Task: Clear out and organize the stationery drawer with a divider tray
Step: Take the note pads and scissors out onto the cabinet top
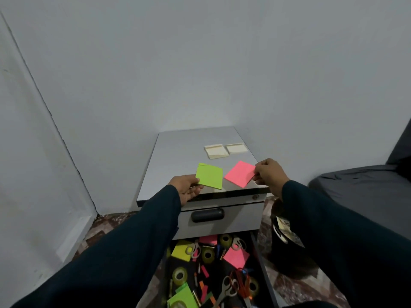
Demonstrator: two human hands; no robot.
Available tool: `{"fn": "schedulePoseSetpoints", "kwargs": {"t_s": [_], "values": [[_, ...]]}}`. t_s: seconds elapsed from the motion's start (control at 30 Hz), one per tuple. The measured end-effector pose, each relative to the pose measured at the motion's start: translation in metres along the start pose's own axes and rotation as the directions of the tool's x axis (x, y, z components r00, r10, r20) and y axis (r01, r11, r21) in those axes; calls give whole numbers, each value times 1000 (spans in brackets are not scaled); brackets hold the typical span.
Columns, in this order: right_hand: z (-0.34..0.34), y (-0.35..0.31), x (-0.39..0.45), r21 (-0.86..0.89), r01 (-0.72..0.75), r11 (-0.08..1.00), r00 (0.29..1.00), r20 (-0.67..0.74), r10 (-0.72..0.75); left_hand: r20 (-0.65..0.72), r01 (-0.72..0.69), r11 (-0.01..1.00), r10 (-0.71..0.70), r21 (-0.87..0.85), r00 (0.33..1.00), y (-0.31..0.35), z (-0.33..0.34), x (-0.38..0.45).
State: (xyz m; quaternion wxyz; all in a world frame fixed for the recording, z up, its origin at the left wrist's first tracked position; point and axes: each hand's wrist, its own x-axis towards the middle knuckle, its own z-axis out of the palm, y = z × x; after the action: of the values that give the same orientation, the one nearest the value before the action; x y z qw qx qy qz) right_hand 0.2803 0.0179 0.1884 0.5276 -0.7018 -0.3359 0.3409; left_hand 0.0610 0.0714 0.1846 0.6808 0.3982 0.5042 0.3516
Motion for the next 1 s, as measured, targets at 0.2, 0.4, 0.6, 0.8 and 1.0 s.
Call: {"fn": "schedulePoseSetpoints", "kwargs": {"t_s": [0.2, 0.4, 0.6, 0.8, 1.0], "values": [[-3, -5, 53, 186, -70, 980, 995, -64, 83, 1, -8, 1000, 8, 19, 1000, 18, 26, 49], [10, -7, 104, 216, -52, 975, 995, -75, 70, -32, -31, 999, 30, -19, 999, 33, 50, 96], [32, -5, 143, 230, -75, 970, 992, -85, 97, -102, -62, 998, 59, -25, 993, 44, 56, 134], [47, -4, 162, 203, -121, 972, 981, -125, 148, -140, -41, 999, 42, 11, 989, 47, 59, 154], [45, -2, 164, 257, -180, 949, 965, -142, 221, -188, -11, 987, 42, 162, 981, 43, 59, 159]]}}
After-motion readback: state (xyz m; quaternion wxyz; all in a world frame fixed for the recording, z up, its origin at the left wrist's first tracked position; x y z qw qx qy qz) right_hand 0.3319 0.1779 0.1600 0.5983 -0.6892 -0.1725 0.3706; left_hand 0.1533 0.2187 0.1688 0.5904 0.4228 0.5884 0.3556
